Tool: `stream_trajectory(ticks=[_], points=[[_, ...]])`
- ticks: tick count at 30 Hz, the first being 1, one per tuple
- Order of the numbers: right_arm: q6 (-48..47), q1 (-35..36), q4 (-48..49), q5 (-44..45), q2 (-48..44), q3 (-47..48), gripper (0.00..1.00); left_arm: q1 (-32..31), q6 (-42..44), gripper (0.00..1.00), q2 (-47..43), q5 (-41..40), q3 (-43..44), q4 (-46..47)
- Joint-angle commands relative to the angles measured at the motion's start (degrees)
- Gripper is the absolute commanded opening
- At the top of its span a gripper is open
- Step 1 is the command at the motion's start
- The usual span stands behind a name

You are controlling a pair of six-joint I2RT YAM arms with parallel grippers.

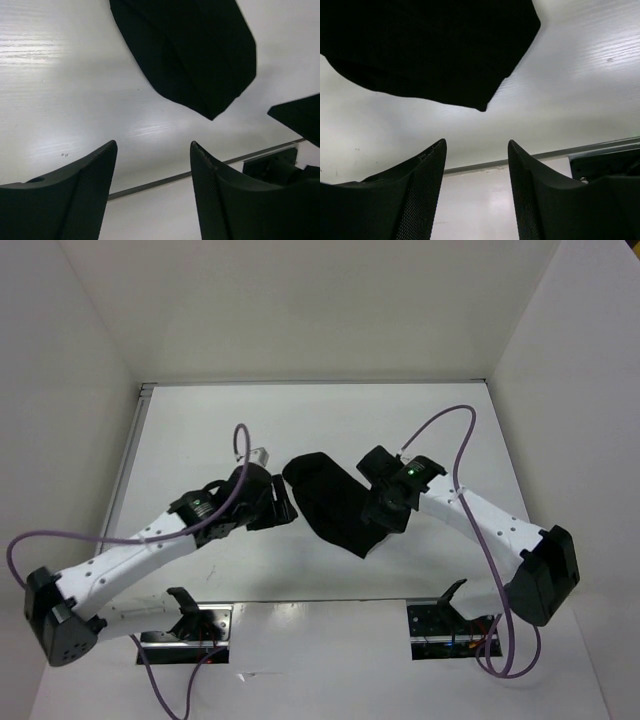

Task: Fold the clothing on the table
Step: Flatten the skirt out

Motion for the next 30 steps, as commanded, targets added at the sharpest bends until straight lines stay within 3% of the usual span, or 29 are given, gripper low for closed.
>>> stream_trajectory(ticks=[1, 8, 16, 22, 25, 30], points=[[2.73, 0.62, 4.38, -0.08, 0.61, -1.13, 0.58, 3.16, 4.54, 0.67, 7.02, 5.32, 0.62, 9.12], [6.51, 0.09, 16.16, -6.24, 2.63, -11.24, 0.58, 11.16, 8.14, 0.67, 16.1, 12.18, 4.93, 13.62], [8.37, 0.09, 22.74, -8.35, 10.96, -16.7, 0.58, 18.2, 10.78, 0.67, 15.32, 18.41, 4.33, 14.41], [8.37, 0.09, 26.0, -2.99, 16.16, -13.54, 0.4, 23.3, 12.45, 0.67, 13.47, 22.46, 3.18, 14.41], [7.75, 0.09, 24.87, -1.5, 18.01, -11.87, 0.0, 25.41, 13.59, 0.67, 12.94, 24.04, 2.48, 14.41], [6.7, 3.77, 13.19, 2.02, 14.33, -7.13, 0.0, 27.78, 15.0, 0.67, 11.02, 26.94, 1.34, 12.66]])
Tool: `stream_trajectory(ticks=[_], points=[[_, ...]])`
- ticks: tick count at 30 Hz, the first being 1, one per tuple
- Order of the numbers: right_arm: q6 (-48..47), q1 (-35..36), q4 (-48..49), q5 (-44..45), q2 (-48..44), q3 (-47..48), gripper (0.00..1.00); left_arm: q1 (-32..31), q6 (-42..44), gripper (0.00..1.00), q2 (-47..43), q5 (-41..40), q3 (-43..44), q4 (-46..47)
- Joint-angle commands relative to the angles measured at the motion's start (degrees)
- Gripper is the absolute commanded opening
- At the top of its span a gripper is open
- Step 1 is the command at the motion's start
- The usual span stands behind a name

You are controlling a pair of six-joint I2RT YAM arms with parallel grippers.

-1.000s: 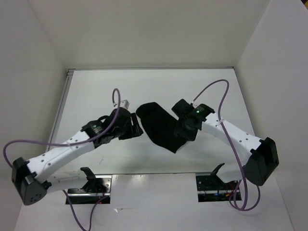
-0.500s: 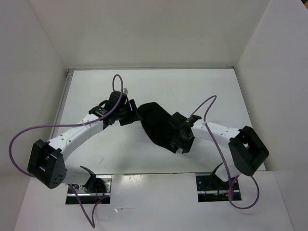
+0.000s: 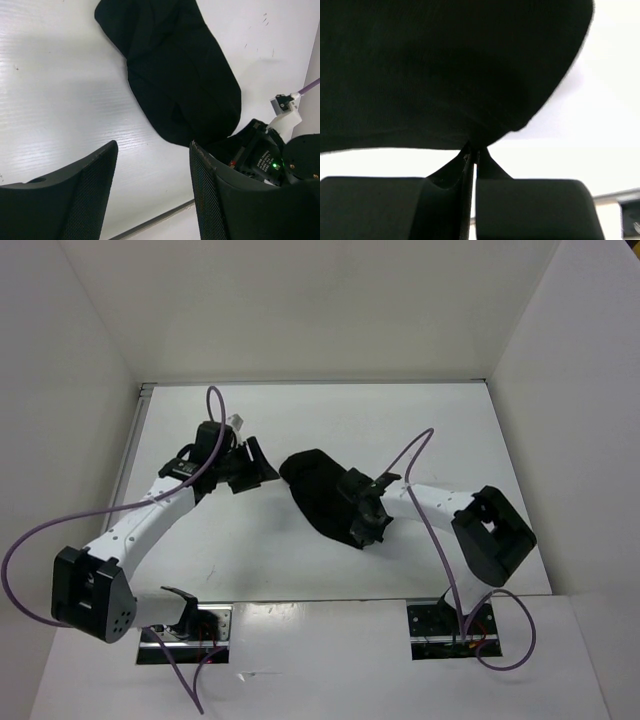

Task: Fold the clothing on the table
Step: Flatten the skirt out

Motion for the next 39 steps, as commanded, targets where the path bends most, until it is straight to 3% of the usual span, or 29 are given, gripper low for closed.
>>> stream_trajectory(ticks=[1, 3, 6, 13, 18, 21, 25, 28, 32, 33, 36, 39], points=[[0.29, 3.54, -10.38, 6.37, -4.68, 4.85, 0.0, 0.86, 2.94, 0.67, -3.26, 3.54, -0.94, -0.92], [1.87, 6.18, -18.73, 7.25, -6.8, 7.83, 0.0, 1.99, 2.94, 0.67, -4.05, 3.54, -1.55, -0.92], [1.36, 6.8, -22.8, 9.1, -9.09, 13.53, 0.0, 3.31, 3.46, 0.67, -4.06, 3.54, -2.17, -2.06], [-12.16, 5.66, -14.2, 14.2, 4.77, 37.7, 0.0, 5.87, 4.08, 0.67, -4.67, 4.06, -1.55, -3.12], [-24.74, 4.87, -16.03, 22.11, 18.14, 73.5, 0.0, 7.62, 5.14, 0.68, -5.2, 4.07, -0.94, -4.7], [-28.26, 5.65, -15.25, 22.11, 18.85, 83.58, 0.0, 8.24, 5.67, 0.68, -5.2, 4.68, -0.94, -4.7], [-28.8, 9.78, -11.48, 22.11, 13.24, 79.77, 0.0, 8.77, 5.67, 0.68, -5.2, 4.68, -2.17, -4.7], [-27.75, 12.43, -4.71, 18.61, 5.86, 65.73, 0.0, 9.29, 6.19, 0.69, -4.5, 4.68, -2.17, -4.7], [-22.3, 12.43, -0.57, 6.24, 0.39, 39.93, 0.0, 9.29, 6.19, 0.69, -3.79, 4.68, -3.22, -4.7], [-20.64, 12.95, -0.57, -0.23, -0.13, 35.84, 0.0, 9.29, 6.19, 0.69, -3.27, 4.68, -3.22, -4.7], [-19.22, 17.33, -2.74, -8.97, -0.13, 21.77, 0.0, 9.82, 6.19, 0.69, -3.27, 3.55, -3.22, -5.75], [-17.46, 19.45, -7.06, -13.64, 1.18, 12.44, 0.0, 9.82, 6.81, 0.69, -2.57, 3.54, -3.75, -6.28]])
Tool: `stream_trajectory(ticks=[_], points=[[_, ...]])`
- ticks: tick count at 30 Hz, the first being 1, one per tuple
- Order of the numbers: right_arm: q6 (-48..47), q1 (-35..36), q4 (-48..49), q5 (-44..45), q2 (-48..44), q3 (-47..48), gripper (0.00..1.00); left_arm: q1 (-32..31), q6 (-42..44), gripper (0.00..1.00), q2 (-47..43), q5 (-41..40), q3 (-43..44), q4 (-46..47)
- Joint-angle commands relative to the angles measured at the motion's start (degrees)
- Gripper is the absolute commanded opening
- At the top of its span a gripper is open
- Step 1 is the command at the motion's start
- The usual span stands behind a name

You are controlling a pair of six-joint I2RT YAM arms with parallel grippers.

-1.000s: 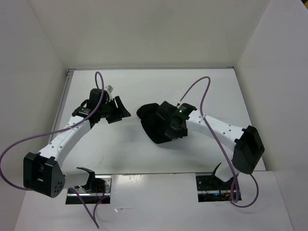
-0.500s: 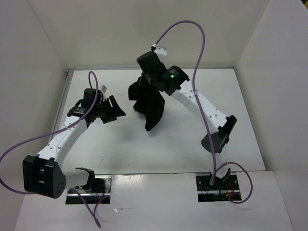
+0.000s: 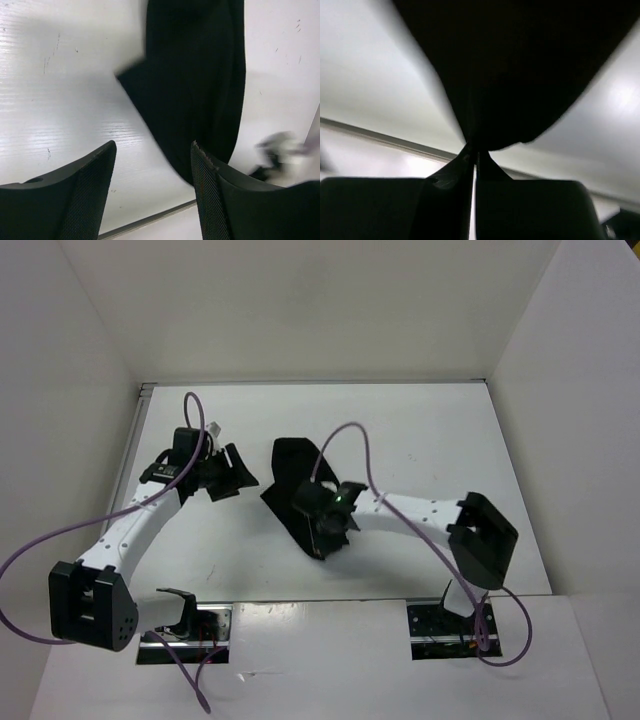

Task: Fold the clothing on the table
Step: Flatten the skirt out

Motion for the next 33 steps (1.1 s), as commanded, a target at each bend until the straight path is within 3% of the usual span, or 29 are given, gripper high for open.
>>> stream_trajectory(ticks=[1, 4, 8, 14, 20, 25, 33], points=[[4.17, 3.89, -7.41, -9.92, 0.05, -8.15, 0.0, 0.42, 2.24, 0.69, 0.87, -0.09, -0.56, -0.51], [5.67, 3.9, -8.92, -10.45, 0.66, -13.34, 0.0, 0.42, 3.29, 0.69, 3.94, 0.53, -1.87, -1.21], [7.78, 4.43, -13.31, -7.21, 4.0, -14.86, 0.17, 0.42, 3.3, 0.67, 6.49, 1.05, -4.51, -0.35], [8.4, 4.43, -14.64, -3.86, 5.31, -12.05, 0.18, -3.7, 3.38, 0.57, 10.79, 7.29, -5.13, 2.21], [8.4, 4.43, -13.5, -3.33, 7.34, -10.91, 0.19, -8.62, 5.85, 0.64, 12.21, 13.7, -6.97, 3.09], [8.4, 4.43, -13.5, -2.71, 7.34, -10.39, 0.2, -13.72, 3.48, 0.64, 14.13, 12.13, -8.9, 5.02], [10.24, 3.37, -15.25, -1.04, 3.93, -11.6, 0.2, -18.12, -0.47, 0.59, 17.83, 2.3, -8.91, 3.88]])
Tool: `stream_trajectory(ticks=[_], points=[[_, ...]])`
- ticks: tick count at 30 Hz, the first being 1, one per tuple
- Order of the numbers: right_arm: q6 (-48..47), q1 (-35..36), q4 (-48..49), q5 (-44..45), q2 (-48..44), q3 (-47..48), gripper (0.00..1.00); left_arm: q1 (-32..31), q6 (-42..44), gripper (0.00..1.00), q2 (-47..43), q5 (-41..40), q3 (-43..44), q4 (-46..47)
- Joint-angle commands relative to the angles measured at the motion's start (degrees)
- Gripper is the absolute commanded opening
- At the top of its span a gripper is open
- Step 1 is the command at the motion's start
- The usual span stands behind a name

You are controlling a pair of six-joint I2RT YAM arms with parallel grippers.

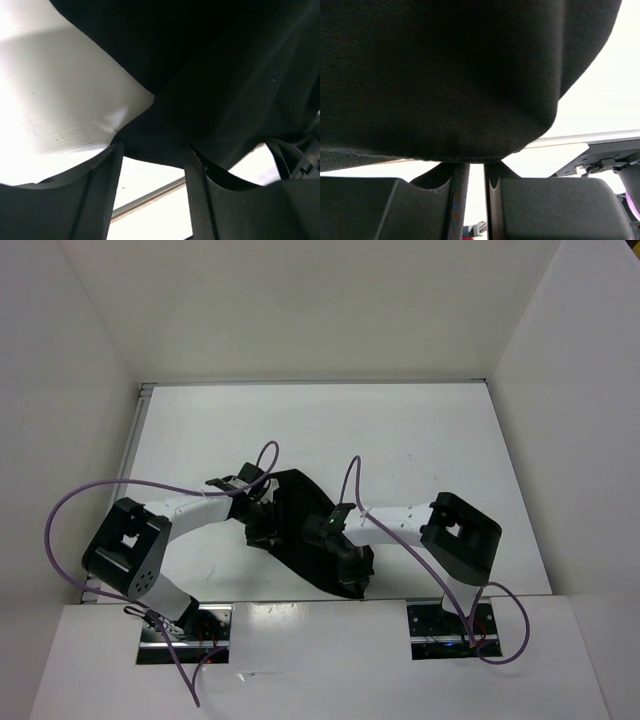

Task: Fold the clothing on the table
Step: Flatten the skirt out

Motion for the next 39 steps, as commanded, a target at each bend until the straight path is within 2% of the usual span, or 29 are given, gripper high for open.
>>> stream_trajectory(ticks=[1, 5, 8, 11, 16, 19, 24, 26, 29, 31, 35, 36, 38, 39], points=[[2.62, -1.0, -1.99, 2.69, -3.38, 0.61, 0.2, -0.72, -2.38, 0.57, -0.61, -4.57, -0.12, -0.14], [3.67, -1.0, -1.99, 2.69, -5.58, -1.41, 0.2, -0.72, -2.91, 0.48, -1.15, -5.63, -0.12, -0.14], [3.68, -1.53, -1.46, 2.69, -5.58, -1.94, 0.2, -1.95, -3.44, 0.48, -0.36, -7.39, -0.65, -0.67], [4.21, -1.53, -1.46, 2.69, -6.11, -1.94, 0.2, -3.09, -4.58, 0.52, 0.26, -10.72, -0.65, -2.6], [4.21, -1.53, -0.93, 3.22, -6.64, -2.47, 0.22, -3.1, -6.33, 0.64, -5.53, -14.95, 1.98, -6.47], [4.21, -2.06, -0.41, 3.22, -6.64, -3.0, 0.22, -3.1, -6.87, 0.66, -6.68, -16.27, 2.51, -7.18], [3.59, -3.11, 0.12, 3.22, -6.64, -3.52, 0.32, -3.1, -6.87, 0.66, -4.84, -16.8, 2.51, -7.01], [3.59, -3.11, 0.73, 3.22, -6.64, -3.52, 0.33, -3.1, -6.87, 0.66, -3.7, -16.27, 1.9, -6.38], [3.06, -3.73, 1.79, 2.7, -6.64, -4.75, 0.42, -3.1, -6.87, 0.66, -2.29, -15.65, 0.76, -5.15], [3.06, -4.25, 2.32, 2.69, -6.64, -5.98, 0.42, -3.1, -6.87, 0.66, -0.72, -14.96, -0.03, -3.14], [3.06, -4.78, 3.98, 2.08, -6.64, -7.03, 0.42, -3.1, -6.87, 0.54, 0.7, -13.54, -2.84, -0.15], [3.06, -4.78, 3.99, 1.56, -6.64, -7.04, 0.42, -3.1, -6.87, 0.41, 1.31, -12.76, -2.85, 0.46], [3.06, -4.78, 6.0, 1.03, -6.64, -8.27, 0.4, -3.62, -7.39, 0.31, 2.02, -12.05, -3.38, 1.87], [3.06, -5.39, 6.71, 0.5, -6.64, -8.27, 0.38, -3.62, -7.39, 0.22, 2.71, -11.35, -3.38, 2.57]])
